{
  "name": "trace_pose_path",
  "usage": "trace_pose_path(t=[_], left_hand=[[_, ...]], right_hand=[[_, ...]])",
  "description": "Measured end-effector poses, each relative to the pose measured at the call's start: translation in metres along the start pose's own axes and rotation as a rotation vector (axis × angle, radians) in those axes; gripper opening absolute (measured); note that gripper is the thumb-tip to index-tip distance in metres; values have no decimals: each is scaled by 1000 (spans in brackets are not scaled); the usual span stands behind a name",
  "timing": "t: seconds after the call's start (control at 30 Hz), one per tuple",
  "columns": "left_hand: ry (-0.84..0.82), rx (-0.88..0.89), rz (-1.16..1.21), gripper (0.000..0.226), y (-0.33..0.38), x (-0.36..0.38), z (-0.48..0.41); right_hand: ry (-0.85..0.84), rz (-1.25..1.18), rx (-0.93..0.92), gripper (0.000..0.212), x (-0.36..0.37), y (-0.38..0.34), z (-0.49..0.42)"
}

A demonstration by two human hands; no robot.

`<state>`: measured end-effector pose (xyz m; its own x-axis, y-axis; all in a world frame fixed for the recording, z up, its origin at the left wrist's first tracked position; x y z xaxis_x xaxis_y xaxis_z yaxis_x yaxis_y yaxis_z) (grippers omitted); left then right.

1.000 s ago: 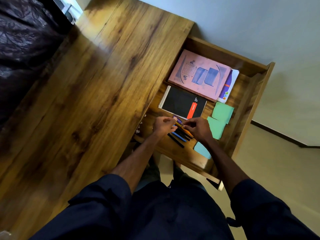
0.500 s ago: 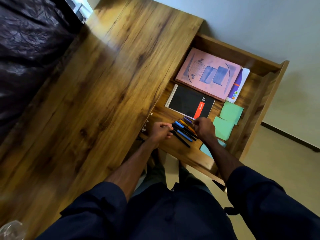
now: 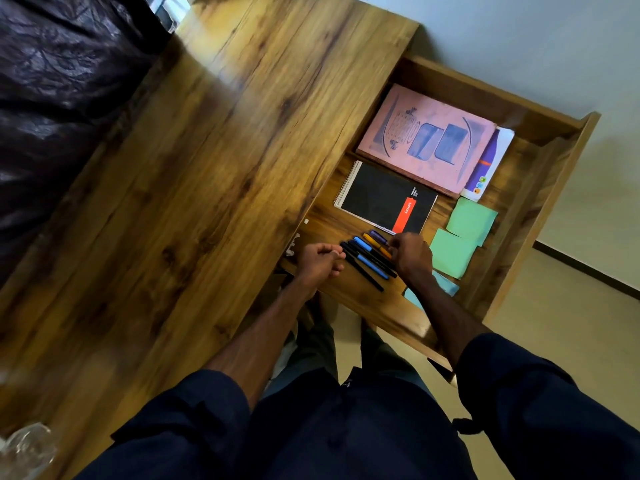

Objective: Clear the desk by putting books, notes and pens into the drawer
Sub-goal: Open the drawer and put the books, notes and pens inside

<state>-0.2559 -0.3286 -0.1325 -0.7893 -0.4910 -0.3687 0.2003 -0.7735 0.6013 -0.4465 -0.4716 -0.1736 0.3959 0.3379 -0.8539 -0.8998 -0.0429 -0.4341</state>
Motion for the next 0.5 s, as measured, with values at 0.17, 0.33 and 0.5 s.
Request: trace_pose_path(t=[0.17,0.33,0.5], left_hand=[[29,4,13,16,-1,-1,4],[73,20,88,19,-6,-6,14],[147,5,185,19,-22,-6,38]], right_hand=[[64,-18,4,15,-17,0,1],[125,-60,-102,19,-43,-6,9],[135,-122,-169,18,-56,-1,24]])
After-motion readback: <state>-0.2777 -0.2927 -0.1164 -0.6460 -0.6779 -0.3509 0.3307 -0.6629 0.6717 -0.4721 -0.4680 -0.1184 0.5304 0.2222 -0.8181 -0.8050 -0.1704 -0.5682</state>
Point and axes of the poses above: each hand's wrist, its own z-axis away from the middle knuckle, its own x-axis out of the palm, y = z × x, the point moved 10 cm from there along -z, towards the middle knuckle, and after that the axes turned 12 degrees about y, right-handed, at the moved point
